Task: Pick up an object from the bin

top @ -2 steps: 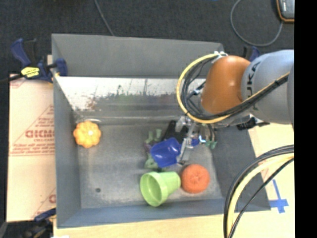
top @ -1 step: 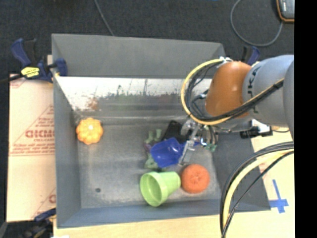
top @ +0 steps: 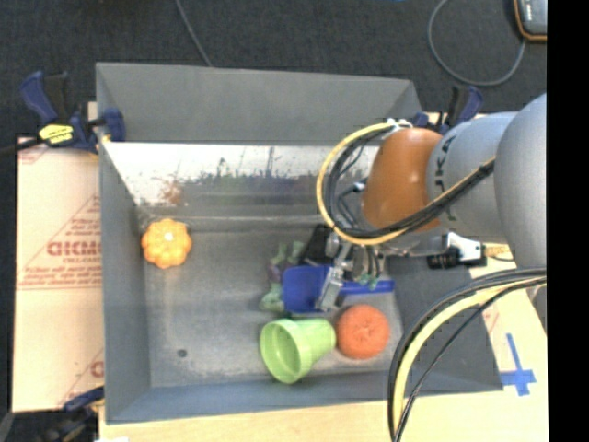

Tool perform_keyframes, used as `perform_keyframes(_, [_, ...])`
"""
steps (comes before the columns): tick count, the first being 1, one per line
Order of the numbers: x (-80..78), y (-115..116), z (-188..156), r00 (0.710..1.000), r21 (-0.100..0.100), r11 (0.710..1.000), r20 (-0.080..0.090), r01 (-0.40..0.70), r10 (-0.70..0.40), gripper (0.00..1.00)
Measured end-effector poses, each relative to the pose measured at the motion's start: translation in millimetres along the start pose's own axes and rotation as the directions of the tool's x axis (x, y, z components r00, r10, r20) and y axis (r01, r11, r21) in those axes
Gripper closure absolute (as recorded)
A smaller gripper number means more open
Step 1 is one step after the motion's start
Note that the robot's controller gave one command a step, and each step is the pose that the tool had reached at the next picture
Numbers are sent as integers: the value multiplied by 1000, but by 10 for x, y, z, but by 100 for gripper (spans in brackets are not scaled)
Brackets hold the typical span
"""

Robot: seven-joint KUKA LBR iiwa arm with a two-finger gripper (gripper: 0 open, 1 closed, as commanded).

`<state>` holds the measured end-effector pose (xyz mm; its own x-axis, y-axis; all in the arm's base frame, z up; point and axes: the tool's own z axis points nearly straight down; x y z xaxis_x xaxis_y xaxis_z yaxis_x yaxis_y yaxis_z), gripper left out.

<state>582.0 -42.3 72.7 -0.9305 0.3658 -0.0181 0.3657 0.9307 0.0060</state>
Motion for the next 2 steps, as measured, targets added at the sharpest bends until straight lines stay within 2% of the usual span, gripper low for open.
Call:
perform_keyframes(1, [-46, -112, -38, 981, -7, 981, 6, -193, 193, 100])
perform_keyframes(2, [-47, -112, -39, 981, -7, 981, 6, -193, 193, 100])
